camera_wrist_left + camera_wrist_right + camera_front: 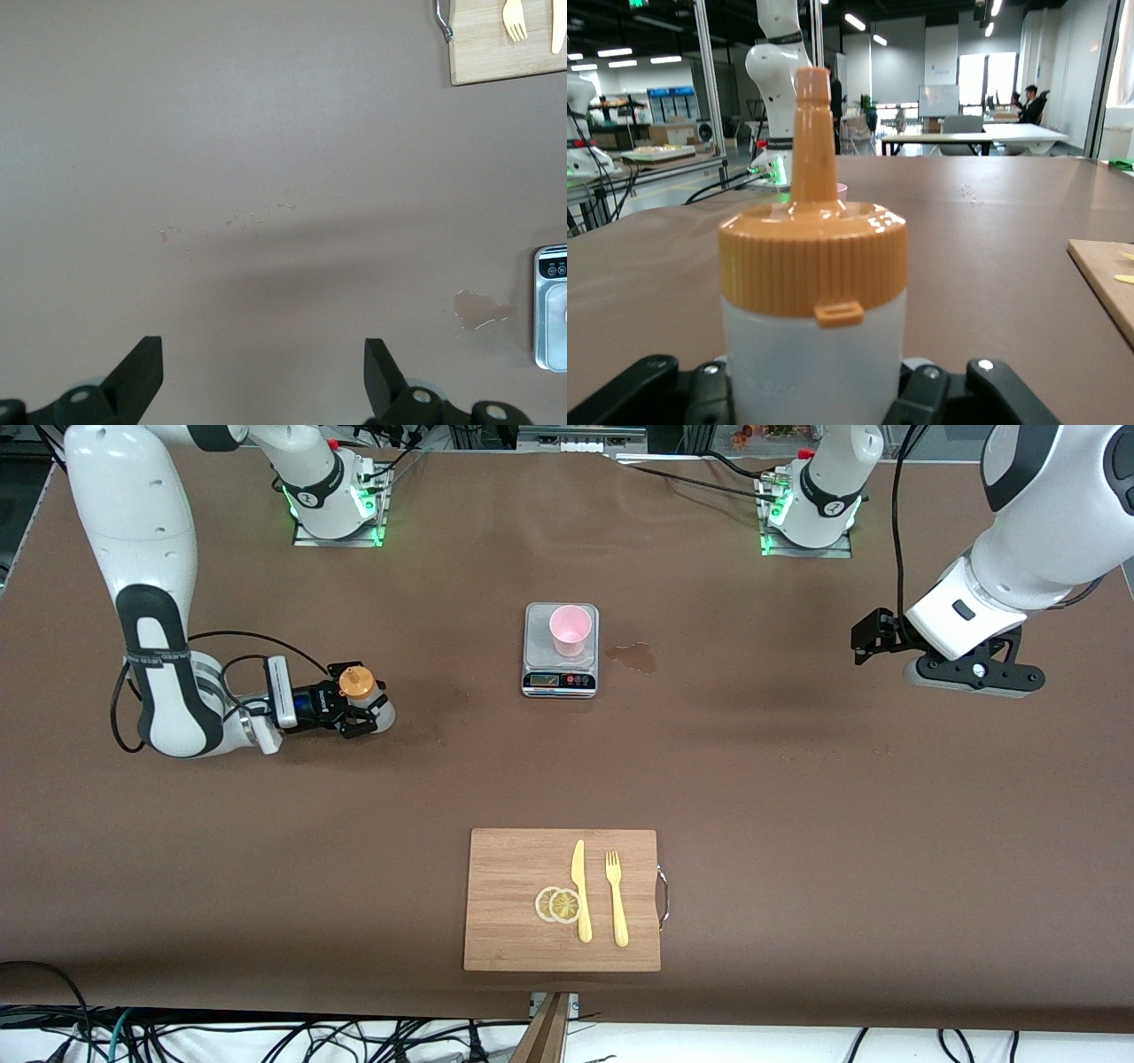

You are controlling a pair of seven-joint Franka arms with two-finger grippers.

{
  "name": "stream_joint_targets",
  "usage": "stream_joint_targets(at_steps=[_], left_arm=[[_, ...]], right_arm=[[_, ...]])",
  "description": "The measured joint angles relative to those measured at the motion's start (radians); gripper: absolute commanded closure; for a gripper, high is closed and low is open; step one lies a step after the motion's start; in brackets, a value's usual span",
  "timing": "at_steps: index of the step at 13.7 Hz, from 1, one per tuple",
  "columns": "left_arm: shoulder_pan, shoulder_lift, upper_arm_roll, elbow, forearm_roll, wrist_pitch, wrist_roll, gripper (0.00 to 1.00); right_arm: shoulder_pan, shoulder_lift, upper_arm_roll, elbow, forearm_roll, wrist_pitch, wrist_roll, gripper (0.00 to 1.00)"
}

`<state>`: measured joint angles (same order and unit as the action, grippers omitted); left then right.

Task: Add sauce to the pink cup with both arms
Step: 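Lift the squeeze bottle with the right gripper toward the scale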

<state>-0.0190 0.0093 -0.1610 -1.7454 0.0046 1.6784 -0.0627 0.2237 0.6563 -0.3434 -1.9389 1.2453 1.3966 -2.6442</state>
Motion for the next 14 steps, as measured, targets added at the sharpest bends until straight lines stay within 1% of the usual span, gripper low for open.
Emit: stream_joint_targets(at_steps=[4, 6, 8, 10, 14], left_arm=[[0.000, 0.000, 0.000, 0.000, 0.000, -0.001, 0.000, 0.00], [0.000, 0.000, 0.000, 0.000, 0.000, -0.001, 0.000, 0.00], [0.001, 0.000, 0.000, 0.000, 0.000, -0.001, 0.000, 0.00], [0.002, 0.000, 0.001, 0.000, 0.000, -0.001, 0.000, 0.00], [0.002, 0.000, 0.001, 0.000, 0.000, -0.001, 0.000, 0.00]], right_arm=[[0.056, -0.179, -0.001, -0.014, -0.135, 0.188, 0.226, 0.97], [0.104, -0.272, -0.001, -0.032, -0.217, 0.278, 0.374, 0.96], [0.170, -0.345, -0.001, -0.051, -0.286, 0.350, 0.510, 0.97], [0.245, -0.381, -0.001, -0.082, -0.322, 0.430, 0.607, 0.98], [0.393, -0.388, 0.000, -0.133, -0.369, 0.594, 0.773, 0.98]])
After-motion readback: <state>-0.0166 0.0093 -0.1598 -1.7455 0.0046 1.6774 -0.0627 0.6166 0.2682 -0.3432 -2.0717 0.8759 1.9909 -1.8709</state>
